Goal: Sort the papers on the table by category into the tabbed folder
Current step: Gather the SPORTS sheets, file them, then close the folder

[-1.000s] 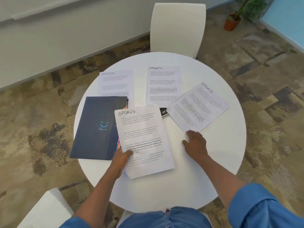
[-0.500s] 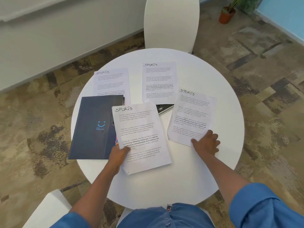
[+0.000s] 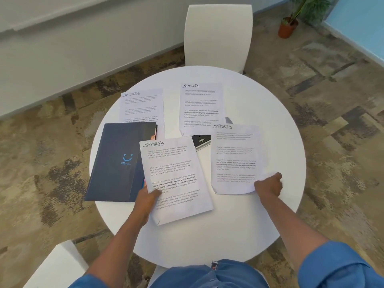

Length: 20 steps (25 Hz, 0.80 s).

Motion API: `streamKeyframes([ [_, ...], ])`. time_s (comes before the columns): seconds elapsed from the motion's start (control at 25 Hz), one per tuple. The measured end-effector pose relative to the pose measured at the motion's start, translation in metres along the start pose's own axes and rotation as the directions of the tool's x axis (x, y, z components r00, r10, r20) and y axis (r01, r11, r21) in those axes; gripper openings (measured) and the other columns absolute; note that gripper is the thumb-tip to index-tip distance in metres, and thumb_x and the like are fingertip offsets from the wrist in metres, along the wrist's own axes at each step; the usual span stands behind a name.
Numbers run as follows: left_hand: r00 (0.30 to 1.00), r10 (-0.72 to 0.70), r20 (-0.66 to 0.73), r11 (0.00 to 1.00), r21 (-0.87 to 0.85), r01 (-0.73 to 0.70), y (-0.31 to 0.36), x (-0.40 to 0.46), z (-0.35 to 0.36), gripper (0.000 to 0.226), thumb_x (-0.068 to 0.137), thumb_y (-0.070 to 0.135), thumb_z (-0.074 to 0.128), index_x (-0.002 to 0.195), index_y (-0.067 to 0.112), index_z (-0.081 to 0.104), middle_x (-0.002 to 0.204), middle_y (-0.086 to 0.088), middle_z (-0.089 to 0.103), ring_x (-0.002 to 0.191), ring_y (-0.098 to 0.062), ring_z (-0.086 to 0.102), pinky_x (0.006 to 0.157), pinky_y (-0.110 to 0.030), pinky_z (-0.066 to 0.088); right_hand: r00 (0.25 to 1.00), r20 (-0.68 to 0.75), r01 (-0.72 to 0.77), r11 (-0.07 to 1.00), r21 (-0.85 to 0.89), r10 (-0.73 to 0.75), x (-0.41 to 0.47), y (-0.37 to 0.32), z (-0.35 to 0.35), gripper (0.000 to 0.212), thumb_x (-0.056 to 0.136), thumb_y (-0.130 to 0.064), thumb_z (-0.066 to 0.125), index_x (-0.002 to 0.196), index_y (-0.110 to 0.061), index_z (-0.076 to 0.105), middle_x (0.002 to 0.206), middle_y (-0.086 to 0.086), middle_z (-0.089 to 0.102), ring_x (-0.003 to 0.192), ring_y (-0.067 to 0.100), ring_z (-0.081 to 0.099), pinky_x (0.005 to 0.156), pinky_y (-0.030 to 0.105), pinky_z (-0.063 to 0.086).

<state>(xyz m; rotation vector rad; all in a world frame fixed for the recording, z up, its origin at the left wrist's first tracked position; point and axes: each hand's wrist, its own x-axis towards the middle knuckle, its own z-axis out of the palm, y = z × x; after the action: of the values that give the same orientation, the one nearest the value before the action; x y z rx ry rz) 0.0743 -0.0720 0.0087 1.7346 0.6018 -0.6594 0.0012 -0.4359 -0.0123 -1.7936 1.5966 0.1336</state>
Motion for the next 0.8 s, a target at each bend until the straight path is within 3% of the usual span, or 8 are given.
streamKeyframes([
  [0.08, 1.0, 0.023, 0.013, 1.0, 0.0, -0.023, 0.0, -0.001, 0.005, 0.033, 0.092, -0.001, 0.051, 0.115, 0.02, 0.062, 0.101, 0.001, 0.072, 0.092, -0.023, 0.069, 0.073, -0.033, 0.053, 0.997, 0.074, -0.001, 0.999, 0.032, -0.001, 0.006, 0.002, -0.01, 0.028, 0.075, 0.001, 0.061, 0.103, 0.005, 0.063, 0.1, 0.023, 0.068, 0.081, 0.034, 0.062, 0.067, 0.035, 0.051],
  [0.2, 0.998, 0.053, 0.029, 0.998, 0.022, -0.054, -0.001, -0.002, 0.012, 0.041, 0.091, -0.003, 0.047, 0.118, 0.024, 0.061, 0.108, -0.001, 0.072, 0.095, -0.024, 0.069, 0.083, -0.04, 0.055, 0.987, 0.157, 0.019, 0.994, 0.111, -0.037, 0.009, 0.002, -0.025, 0.018, 0.074, 0.0, 0.056, 0.083, 0.005, 0.071, 0.069, 0.014, 0.07, 0.053, 0.025, 0.058, 0.056, 0.028, 0.047],
  [0.28, 0.998, 0.06, 0.018, 0.998, 0.03, -0.061, 0.0, -0.003, 0.016, 0.043, 0.09, -0.003, 0.045, 0.12, 0.023, 0.061, 0.111, -0.003, 0.072, 0.098, -0.026, 0.069, 0.087, -0.043, 0.055, 0.977, 0.191, 0.058, 0.976, 0.211, -0.099, 0.007, 0.001, -0.032, 0.016, 0.078, -0.001, 0.057, 0.086, -0.002, 0.07, 0.076, 0.011, 0.072, 0.051, 0.02, 0.061, 0.058, 0.028, 0.05],
  [0.48, 0.992, 0.126, 0.029, 0.992, -0.009, -0.126, 0.013, -0.015, 0.026, 0.042, 0.09, -0.007, 0.043, 0.105, 0.023, 0.067, 0.105, -0.004, 0.074, 0.095, -0.027, 0.07, 0.079, -0.036, 0.055, 0.91, 0.214, 0.243, 0.874, 0.421, -0.356, 0.004, -0.01, -0.055, 0.015, 0.09, -0.004, 0.059, 0.1, -0.009, 0.068, 0.095, 0.007, 0.072, 0.063, 0.019, 0.065, 0.067, 0.034, 0.054],
  [0.72, 0.973, 0.23, 0.03, 0.97, -0.09, -0.226, 0.062, -0.025, 0.036, 0.04, 0.089, -0.006, 0.046, 0.107, 0.022, 0.068, 0.106, -0.003, 0.075, 0.097, -0.027, 0.072, 0.083, -0.04, 0.057, 0.776, 0.205, 0.463, 0.759, 0.458, -0.597, -0.015, -0.043, -0.071, 0.015, 0.093, -0.007, 0.062, 0.102, -0.018, 0.068, 0.101, 0.005, 0.072, 0.074, 0.023, 0.069, 0.068, 0.038, 0.06],
  [0.8, 0.957, 0.286, 0.055, 0.953, -0.117, -0.278, 0.085, -0.032, 0.039, 0.041, 0.089, -0.007, 0.045, 0.11, 0.02, 0.067, 0.103, -0.001, 0.076, 0.094, -0.023, 0.073, 0.076, -0.034, 0.058, 0.72, 0.186, 0.558, 0.718, 0.416, -0.668, -0.024, -0.055, -0.073, 0.014, 0.094, -0.011, 0.063, 0.106, -0.017, 0.067, 0.104, 0.004, 0.071, 0.076, 0.022, 0.07, 0.064, 0.033, 0.06],
])
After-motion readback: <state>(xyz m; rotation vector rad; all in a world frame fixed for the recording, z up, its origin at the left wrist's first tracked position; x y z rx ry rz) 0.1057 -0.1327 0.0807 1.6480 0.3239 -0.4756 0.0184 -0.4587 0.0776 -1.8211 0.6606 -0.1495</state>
